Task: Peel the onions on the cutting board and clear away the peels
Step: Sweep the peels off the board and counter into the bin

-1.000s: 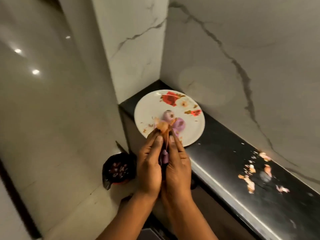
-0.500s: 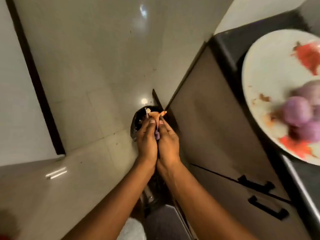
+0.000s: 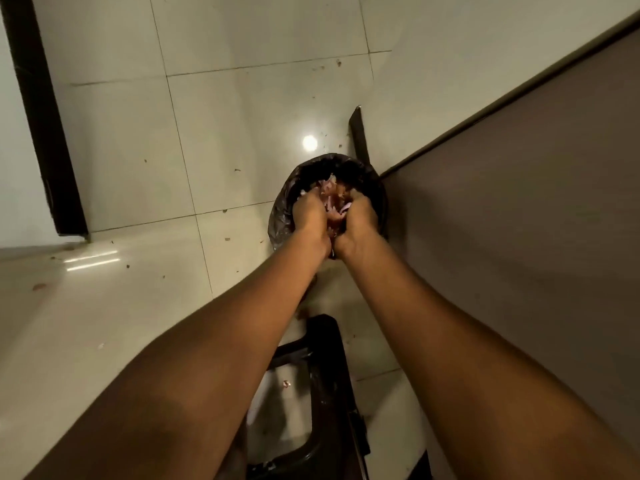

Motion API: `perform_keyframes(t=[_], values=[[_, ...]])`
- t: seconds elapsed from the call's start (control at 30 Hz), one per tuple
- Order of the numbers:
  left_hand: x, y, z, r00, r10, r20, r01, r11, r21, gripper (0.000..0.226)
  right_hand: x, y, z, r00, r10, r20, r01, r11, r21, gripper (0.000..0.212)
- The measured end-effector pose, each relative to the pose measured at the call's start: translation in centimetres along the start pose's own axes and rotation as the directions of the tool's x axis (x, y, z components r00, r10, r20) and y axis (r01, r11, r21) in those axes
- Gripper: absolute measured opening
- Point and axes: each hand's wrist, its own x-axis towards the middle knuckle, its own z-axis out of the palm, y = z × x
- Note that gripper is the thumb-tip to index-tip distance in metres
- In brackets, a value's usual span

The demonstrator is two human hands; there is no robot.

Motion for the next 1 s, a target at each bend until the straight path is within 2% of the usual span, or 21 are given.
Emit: perform_keyframes(t=[0.07,0.13,0.2,0.3,0.4,0.53,0.67,0.83,1.0], values=[[0.7,0.4,0.2,0.999,-0.031,0.037,0.034,0.997,-0.065,0.044,1.1,-0.5,-0.2,0.999,0.018,-0.03,-0.016,0.998,0.055,0.038],[1.8,0.4,0.1,0.999,-0.024,0.029,0.026,0.996,-0.084,0.048,1.7,-0.7,-0.1,0.999,0.049,-0.001,-0.048,0.989,0.143,0.046],[2.2,0.7,-0.2,1.0,-0.017,-0.004,0.016,0.998,-0.066,0.05,2.2,-0.5,-0.2,0.999,0.051,0.013,-0.052,0.988,0.147,0.052],[1.4,1.3,-0.5,1.0,-0.02,-0.005,0.02,0.998,-0.066,0.049,1.1,-0.9,-0.4,0.998,0.059,0.027,-0.062,0.988,0.144,0.05],[-0.7,1.5,-0.8,0.999,0.016,0.041,-0.013,0.997,-0.072,0.042,-1.1,-1.0,-0.5,1.0,0.012,0.016,-0.013,0.996,0.091,0.042],[-5.8,2.3,-0.9,0.988,0.135,0.07,-0.139,0.989,0.046,0.031,-6.7,-2.1,-1.1,0.988,-0.152,-0.042,0.15,0.987,-0.052,0.031],[-14.4,3.2,-1.5,0.937,0.293,0.188,-0.307,0.951,0.045,0.033,-15.9,-3.4,-3.6,0.982,-0.186,0.041,0.182,0.978,0.099,0.027],[-28.5,3.3,-2.5,0.848,0.28,0.449,-0.252,0.96,-0.123,0.042,-30.6,-4.3,-9.9,0.957,-0.262,0.128,0.221,0.938,0.268,0.028],[-42.4,1.6,-2.9,0.796,0.231,0.559,-0.186,0.973,-0.137,0.042,-43.6,-5.5,-17.1,0.955,-0.272,0.121,0.205,0.894,0.398,0.03]])
